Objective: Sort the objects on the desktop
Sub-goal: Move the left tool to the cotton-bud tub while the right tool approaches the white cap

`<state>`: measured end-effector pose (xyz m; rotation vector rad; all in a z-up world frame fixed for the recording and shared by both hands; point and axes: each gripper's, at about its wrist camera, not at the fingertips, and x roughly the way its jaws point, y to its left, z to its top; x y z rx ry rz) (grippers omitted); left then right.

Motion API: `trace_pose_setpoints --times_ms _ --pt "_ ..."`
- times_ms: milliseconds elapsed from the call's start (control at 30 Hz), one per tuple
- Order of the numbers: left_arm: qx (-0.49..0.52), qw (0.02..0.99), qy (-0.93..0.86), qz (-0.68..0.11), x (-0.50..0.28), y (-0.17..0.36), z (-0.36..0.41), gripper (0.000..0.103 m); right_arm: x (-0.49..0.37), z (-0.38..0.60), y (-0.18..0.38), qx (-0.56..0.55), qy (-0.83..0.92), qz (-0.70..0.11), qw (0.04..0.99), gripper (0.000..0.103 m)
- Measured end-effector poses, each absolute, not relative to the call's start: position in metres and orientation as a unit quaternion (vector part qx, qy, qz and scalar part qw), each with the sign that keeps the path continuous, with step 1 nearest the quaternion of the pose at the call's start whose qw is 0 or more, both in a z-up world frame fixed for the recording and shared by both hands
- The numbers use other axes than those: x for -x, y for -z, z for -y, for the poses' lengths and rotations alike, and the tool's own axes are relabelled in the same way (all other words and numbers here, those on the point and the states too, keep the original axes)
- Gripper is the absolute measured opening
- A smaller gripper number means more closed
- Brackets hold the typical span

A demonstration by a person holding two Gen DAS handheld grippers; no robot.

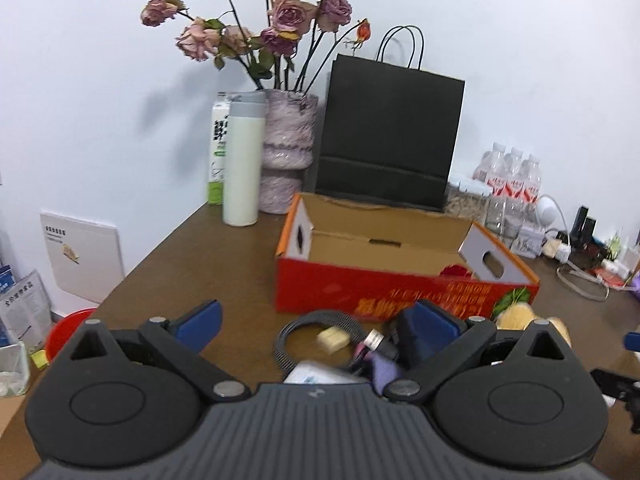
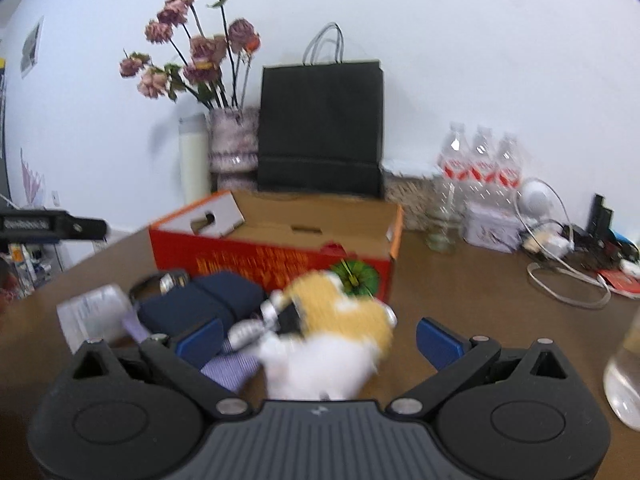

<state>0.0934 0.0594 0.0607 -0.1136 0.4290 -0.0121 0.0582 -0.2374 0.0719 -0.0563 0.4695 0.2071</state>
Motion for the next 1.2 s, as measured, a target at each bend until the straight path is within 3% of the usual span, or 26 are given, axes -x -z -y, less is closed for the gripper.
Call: trace_pose_setpoints --times_ms 400,1033,1200 --pt "0.013 0.964 0.004 -0.265 -0.067 -0.028 -0.067 0.103 -0.038 0.274 -0.036 0.044 -0.06 -0.3 0.951 0.103" --pt "-0.023 0.945 0.005 -0.325 -0.113 0.007 -0.046 0.103 -0.083 0.303 -0.016 0.006 -0.047 -0.344 0.938 0.101" --pt "-0.016 0.942 -0.004 -0.336 -0.122 0.015 -0.045 0.103 -0.086 0.303 -0.017 0.007 -0.051 -0.338 0.94 0.092"
